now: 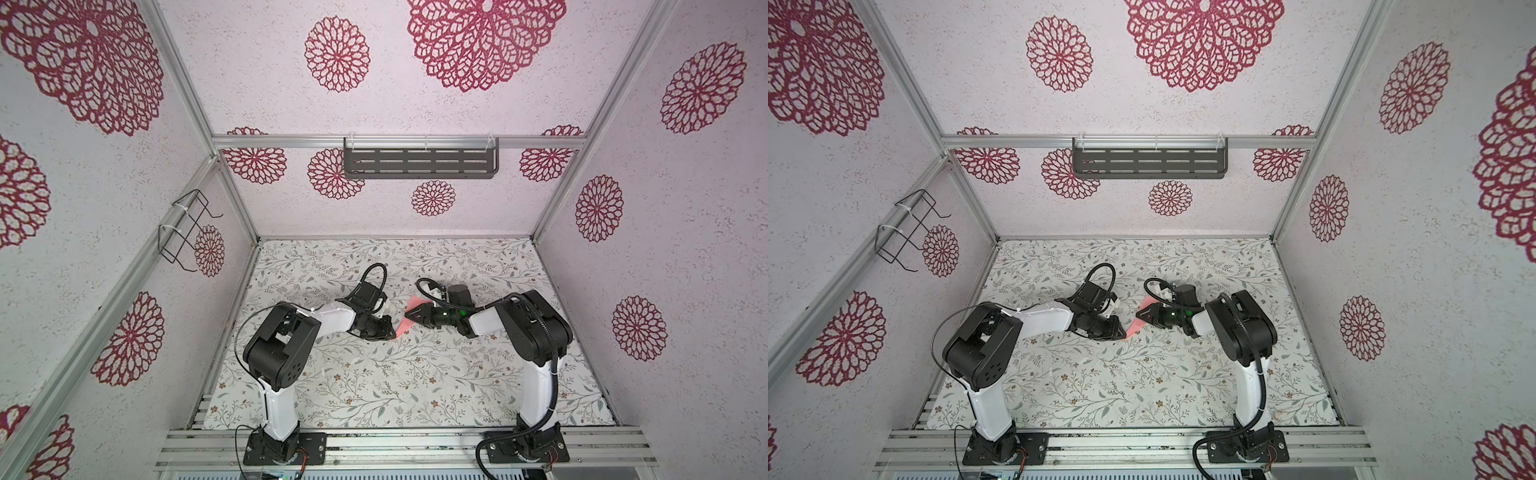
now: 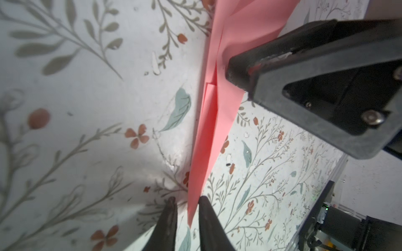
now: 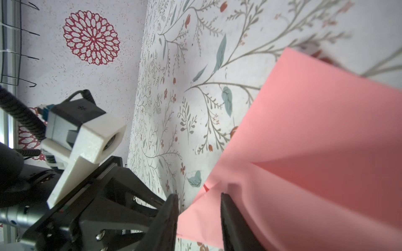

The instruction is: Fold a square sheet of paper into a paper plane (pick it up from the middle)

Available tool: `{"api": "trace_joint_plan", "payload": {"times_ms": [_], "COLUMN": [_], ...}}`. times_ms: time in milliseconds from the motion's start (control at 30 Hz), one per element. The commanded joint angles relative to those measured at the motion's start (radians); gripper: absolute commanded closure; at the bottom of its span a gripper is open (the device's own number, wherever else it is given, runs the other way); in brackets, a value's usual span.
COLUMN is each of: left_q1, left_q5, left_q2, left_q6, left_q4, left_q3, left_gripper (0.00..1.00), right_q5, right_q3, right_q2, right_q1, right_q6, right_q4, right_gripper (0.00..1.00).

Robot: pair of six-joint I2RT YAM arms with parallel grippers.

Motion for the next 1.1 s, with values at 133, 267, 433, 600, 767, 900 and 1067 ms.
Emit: {"api": "trace_joint_plan", "payload": {"times_ms": [133,267,433,600,767,900,1067], "left_q1": [-0.001,-0.005,-0.018,-0.019,-0.025,-0.036,-0.045], "left_q5": [-0.057,-0.028,-0.02,-0.034,-0.029,-0.031,-0.072], "left_q2": [-0.059,-0.044,0.005,0.06,0.117,0.131,0.145], "left_q6": [-0.041,-0.052,-0.069,-0.071,-0.063,-0.053,-0.027], "left_q4": [0.011,0.07,0.107,0.105,0.078,0.052,-0.005], "left_q3": [0.023,0.034,0.061,0.109,0.14,0.156,0.169], "left_gripper": [0.71,0.76,0.83,0.83,0.8,0.79,0.81], "right_q5": [0.1,0.093,0.088,0.081,0.076,0.065,0.05], "right_q3": [-0.009,-0.012,-0.014,-0.016,-0.017,-0.017,-0.015], "right_q2": [0.008,0.011,0.015,0.022,0.022,0.023,0.016], "right_q1": [0.002,0.002,0.002,0.002,0.002,0.001,0.001], "right_q6": [-0.01,0.0,0.008,0.024,0.033,0.051,0.075], "right_q4": [-0.118,-0.104,-0.092,-0.07,-0.06,-0.034,0.001], "right_gripper": [0.62,0.62,0.63,0.64,0.64,0.64,0.64]}}
